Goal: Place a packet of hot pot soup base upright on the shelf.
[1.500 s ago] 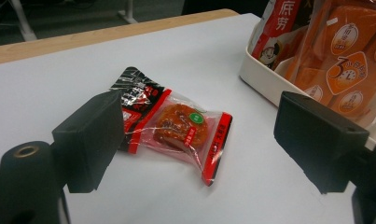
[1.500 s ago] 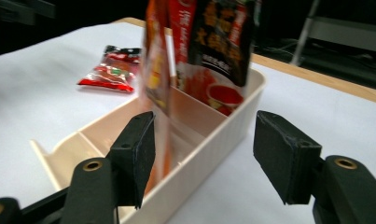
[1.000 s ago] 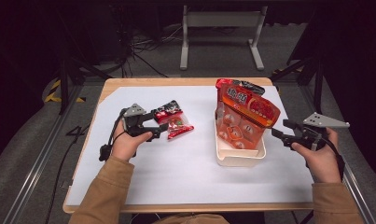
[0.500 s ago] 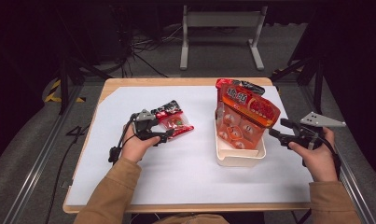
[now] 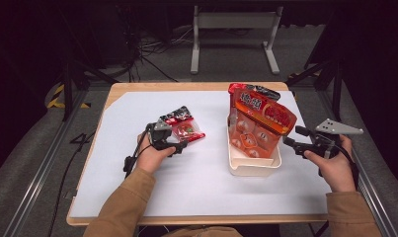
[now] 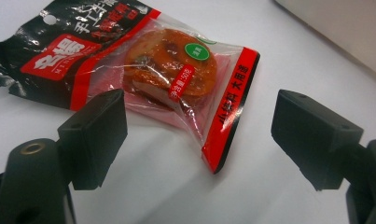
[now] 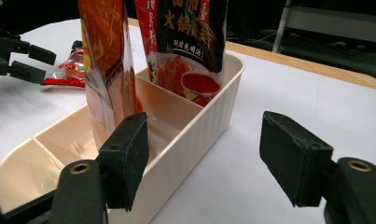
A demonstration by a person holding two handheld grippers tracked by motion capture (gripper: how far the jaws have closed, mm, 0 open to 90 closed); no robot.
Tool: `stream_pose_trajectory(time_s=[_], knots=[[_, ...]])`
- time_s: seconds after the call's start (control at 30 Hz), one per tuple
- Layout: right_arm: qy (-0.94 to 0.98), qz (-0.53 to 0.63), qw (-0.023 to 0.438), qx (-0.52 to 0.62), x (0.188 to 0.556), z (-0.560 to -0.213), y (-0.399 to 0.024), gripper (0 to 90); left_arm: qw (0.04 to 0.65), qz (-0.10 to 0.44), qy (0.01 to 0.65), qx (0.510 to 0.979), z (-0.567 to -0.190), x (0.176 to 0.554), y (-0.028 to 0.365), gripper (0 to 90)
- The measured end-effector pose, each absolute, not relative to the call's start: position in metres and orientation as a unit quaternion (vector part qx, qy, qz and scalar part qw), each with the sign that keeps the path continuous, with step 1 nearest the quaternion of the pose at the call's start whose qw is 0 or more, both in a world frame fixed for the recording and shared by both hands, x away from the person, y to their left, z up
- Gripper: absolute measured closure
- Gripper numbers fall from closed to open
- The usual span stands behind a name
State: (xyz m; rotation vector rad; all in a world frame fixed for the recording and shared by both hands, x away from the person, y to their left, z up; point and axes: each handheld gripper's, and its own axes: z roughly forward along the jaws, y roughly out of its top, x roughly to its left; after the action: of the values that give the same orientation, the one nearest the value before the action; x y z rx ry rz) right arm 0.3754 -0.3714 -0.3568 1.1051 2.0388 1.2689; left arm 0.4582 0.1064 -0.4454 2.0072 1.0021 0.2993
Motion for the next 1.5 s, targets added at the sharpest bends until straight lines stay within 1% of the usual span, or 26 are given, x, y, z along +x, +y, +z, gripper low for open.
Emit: stream_pose_trajectory(time_s=[0.03, 0.07, 0.27, 0.37, 0.47, 0.57, 0.6, 0.63, 0.67, 0.73, 0.9, 0.93, 0.97, 1.03, 1.07, 1.1, 1.13, 1.33, 1.43, 1.5], knots=[[0.747, 0.465, 0.246, 0.406, 0.375, -0.357, -0.371, 33.5, 0.425, 0.122, 0.400, 0.803, -0.446, 0.459, 0.106, 20.5], [0.748, 0.466, 0.246, 0.405, 0.376, -0.357, -0.371, 33.4, 0.425, 0.120, 0.399, 0.803, -0.447, 0.459, 0.106, 23.5], [0.748, 0.468, 0.245, 0.403, 0.376, -0.357, -0.371, 33.1, 0.425, 0.119, 0.399, 0.803, -0.451, 0.462, 0.104, 27.3], [0.747, 0.468, 0.245, 0.404, 0.376, -0.357, -0.371, 33.0, 0.423, 0.110, 0.398, 0.806, -0.453, 0.463, 0.102, 29.9], [0.747, 0.469, 0.245, 0.404, 0.376, -0.357, -0.371, 32.9, 0.413, 0.105, 0.399, 0.812, -0.453, 0.464, 0.100, 30.5], [0.746, 0.469, 0.245, 0.404, 0.376, -0.357, -0.371, 32.9, 0.406, 0.111, 0.401, 0.813, -0.453, 0.464, 0.098, 35.5], [0.747, 0.469, 0.244, 0.404, 0.376, -0.357, -0.371, 32.9, 0.400, 0.115, 0.402, 0.815, -0.453, 0.465, 0.098, 35.5], [0.746, 0.469, 0.243, 0.405, 0.376, -0.357, -0.370, 32.9, 0.391, 0.118, 0.402, 0.819, -0.454, 0.465, 0.096, 41.3], [0.746, 0.469, 0.244, 0.404, 0.376, -0.357, -0.370, 32.9, 0.385, 0.127, 0.403, 0.821, -0.453, 0.464, 0.095, 44.1], [0.747, 0.469, 0.244, 0.404, 0.376, -0.357, -0.370, 32.9, 0.371, 0.146, 0.396, 0.827, -0.453, 0.464, 0.094, 52.6], [0.747, 0.469, 0.243, 0.403, 0.376, -0.358, -0.370, 32.9, 0.367, 0.157, 0.400, 0.825, -0.453, 0.464, 0.095, 66.1], [0.747, 0.469, 0.243, 0.404, 0.376, -0.358, -0.370, 32.9, 0.369, 0.160, 0.403, 0.822, -0.453, 0.464, 0.096, 66.1], [0.747, 0.468, 0.243, 0.404, 0.376, -0.358, -0.370, 32.9, 0.368, 0.161, 0.405, 0.821, -0.453, 0.465, 0.097, 70.4], [0.748, 0.467, 0.244, 0.403, 0.376, -0.358, -0.369, 33.1, 0.372, 0.159, 0.412, 0.817, -0.453, 0.465, 0.099, 75.6], [0.749, 0.467, 0.244, 0.402, 0.376, -0.358, -0.369, 33.2, 0.372, 0.157, 0.413, 0.816, -0.453, 0.465, 0.100, 80.9], [0.749, 0.468, 0.244, 0.402, 0.376, -0.358, -0.369, 33.3, 0.375, 0.156, 0.414, 0.815, -0.454, 0.466, 0.100, 84.3], [0.749, 0.467, 0.244, 0.402, 0.376, -0.358, -0.369, 33.5, 0.376, 0.155, 0.416, 0.813, -0.454, 0.465, 0.100, 86.1], [0.749, 0.469, 0.241, 0.402, 0.375, -0.357, -0.369, 36.9, 0.376, 0.158, 0.414, 0.814, -0.453, 0.465, 0.101, 88.7], [0.749, 0.471, 0.239, 0.400, 0.373, -0.355, -0.370, 40.7, 0.380, 0.154, 0.412, 0.814, -0.452, 0.464, 0.102, 89.2], [0.748, 0.472, 0.239, 0.401, 0.373, -0.354, -0.371, 41.6, 0.382, 0.153, 0.413, 0.813, -0.451, 0.464, 0.102, 89.3]])
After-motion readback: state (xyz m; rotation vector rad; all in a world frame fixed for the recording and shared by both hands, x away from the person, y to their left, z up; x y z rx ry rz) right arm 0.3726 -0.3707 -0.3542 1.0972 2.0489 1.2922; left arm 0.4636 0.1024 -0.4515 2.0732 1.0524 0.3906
